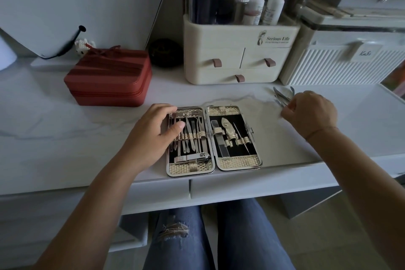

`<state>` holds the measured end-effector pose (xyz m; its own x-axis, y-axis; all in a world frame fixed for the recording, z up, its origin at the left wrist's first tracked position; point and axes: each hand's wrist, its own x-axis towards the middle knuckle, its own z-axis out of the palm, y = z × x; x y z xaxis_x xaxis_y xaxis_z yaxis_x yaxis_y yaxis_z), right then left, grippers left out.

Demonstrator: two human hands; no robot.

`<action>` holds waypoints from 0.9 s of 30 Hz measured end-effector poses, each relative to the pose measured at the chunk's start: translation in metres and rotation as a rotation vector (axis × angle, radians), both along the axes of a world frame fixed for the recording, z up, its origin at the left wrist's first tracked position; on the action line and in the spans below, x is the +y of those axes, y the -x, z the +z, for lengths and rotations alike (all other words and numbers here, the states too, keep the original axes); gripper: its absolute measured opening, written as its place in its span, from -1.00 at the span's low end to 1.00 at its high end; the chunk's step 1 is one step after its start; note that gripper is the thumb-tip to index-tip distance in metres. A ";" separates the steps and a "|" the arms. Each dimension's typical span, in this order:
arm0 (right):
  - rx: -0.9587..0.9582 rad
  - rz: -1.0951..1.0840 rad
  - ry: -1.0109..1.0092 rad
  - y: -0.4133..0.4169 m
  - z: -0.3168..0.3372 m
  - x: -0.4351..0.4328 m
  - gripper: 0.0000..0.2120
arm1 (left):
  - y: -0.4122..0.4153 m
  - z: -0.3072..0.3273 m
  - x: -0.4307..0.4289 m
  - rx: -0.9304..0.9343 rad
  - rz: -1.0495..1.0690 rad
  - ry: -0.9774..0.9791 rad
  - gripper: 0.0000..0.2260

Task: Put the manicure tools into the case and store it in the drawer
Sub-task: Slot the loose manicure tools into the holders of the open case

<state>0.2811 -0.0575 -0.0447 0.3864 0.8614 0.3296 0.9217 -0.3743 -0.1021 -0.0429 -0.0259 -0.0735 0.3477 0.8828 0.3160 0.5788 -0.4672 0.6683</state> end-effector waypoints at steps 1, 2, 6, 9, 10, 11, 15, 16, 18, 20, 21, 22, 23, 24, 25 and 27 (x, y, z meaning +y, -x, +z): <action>0.017 0.008 -0.037 0.000 0.001 -0.001 -0.82 | 0.000 0.000 0.000 -0.001 -0.002 0.000 -0.63; 0.046 0.022 -0.085 0.001 0.002 -0.003 -0.83 | 0.000 0.000 0.001 0.000 -0.003 -0.002 -0.63; 0.420 0.175 -0.163 0.016 0.011 -0.009 -0.89 | 0.001 -0.002 0.001 0.004 -0.003 0.001 -0.63; 0.747 0.306 -0.073 0.027 0.014 -0.007 -0.97 | 0.001 -0.002 0.001 0.005 -0.004 0.003 -0.63; 0.819 0.329 -0.035 0.029 0.014 -0.005 -0.93 | 0.000 -0.001 0.001 0.007 -0.006 0.002 -0.63; 0.861 0.343 0.009 0.031 0.013 -0.003 -0.88 | 0.000 -0.001 0.001 0.008 -0.006 0.001 -0.63; 0.664 0.358 0.071 0.040 0.004 0.004 -0.80 | 0.000 -0.002 0.001 0.005 -0.003 0.000 -0.63; 0.599 0.369 0.066 0.042 0.002 0.005 -0.80 | 0.000 -0.002 0.001 0.004 -0.002 0.000 -0.63; 0.536 0.404 0.059 0.047 0.001 0.007 -0.78 | 0.000 -0.002 0.002 0.003 -0.002 -0.003 -0.64; 0.513 0.423 0.056 0.051 0.000 0.010 -0.81 | 0.001 -0.003 0.002 0.001 -0.005 -0.006 -0.65; 0.512 0.419 0.053 0.052 0.000 0.012 -0.85 | 0.001 -0.003 0.002 0.000 -0.005 -0.005 -0.66; 0.519 0.414 0.050 0.055 0.001 0.015 -0.89 | 0.001 -0.002 0.002 0.002 -0.006 -0.006 -0.66; 0.529 0.410 0.048 0.058 0.001 0.018 -0.86 | 0.001 -0.002 0.002 0.002 -0.005 -0.008 -0.66; 0.534 0.406 0.053 0.061 0.002 0.022 -0.79 | 0.000 -0.002 0.003 0.002 -0.004 -0.007 -0.66; 0.531 0.395 0.064 0.064 0.003 0.027 -0.72 | 0.000 -0.002 0.003 0.001 -0.003 -0.005 -0.66; 0.516 0.374 0.091 0.070 0.005 0.036 -0.61 | 0.000 -0.002 0.003 -0.003 -0.006 0.000 -0.65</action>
